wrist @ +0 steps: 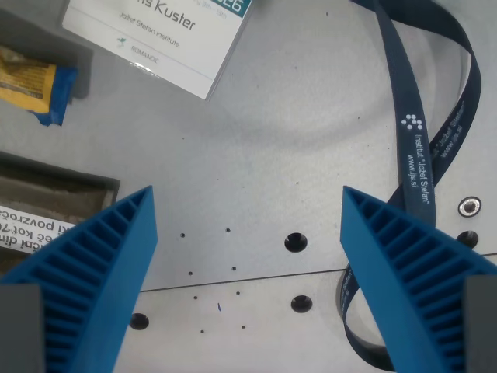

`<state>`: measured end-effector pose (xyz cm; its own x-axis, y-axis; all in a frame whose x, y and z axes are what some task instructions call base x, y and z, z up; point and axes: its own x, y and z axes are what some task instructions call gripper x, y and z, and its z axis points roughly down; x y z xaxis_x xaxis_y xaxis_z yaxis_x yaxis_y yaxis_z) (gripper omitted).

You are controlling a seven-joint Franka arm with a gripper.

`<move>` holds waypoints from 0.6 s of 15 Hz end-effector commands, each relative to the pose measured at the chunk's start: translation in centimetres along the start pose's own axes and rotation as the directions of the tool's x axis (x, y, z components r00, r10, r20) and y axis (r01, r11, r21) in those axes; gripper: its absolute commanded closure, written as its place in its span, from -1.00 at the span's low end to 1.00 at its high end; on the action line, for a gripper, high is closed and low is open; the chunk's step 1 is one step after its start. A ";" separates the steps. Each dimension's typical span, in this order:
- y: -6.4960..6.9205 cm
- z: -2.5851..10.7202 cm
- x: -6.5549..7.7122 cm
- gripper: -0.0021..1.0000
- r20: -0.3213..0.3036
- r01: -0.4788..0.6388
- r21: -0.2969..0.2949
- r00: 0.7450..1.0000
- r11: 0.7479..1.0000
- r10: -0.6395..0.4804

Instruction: Move above the blue bag

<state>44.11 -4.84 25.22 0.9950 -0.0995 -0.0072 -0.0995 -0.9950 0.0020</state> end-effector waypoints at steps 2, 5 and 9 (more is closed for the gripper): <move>0.0 -0.2 0.0 -1.00 -0.004 0.000 0.000 1.000 1.000 0.000; 0.0 -0.2 0.0 -1.00 -0.003 0.011 0.000 1.000 1.000 -0.011; -0.2 0.0 0.1 -1.00 -0.004 0.070 0.003 0.998 0.998 -0.070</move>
<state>44.13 -4.66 25.19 0.9961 -0.0875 -0.0079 -0.0875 -0.9962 0.0024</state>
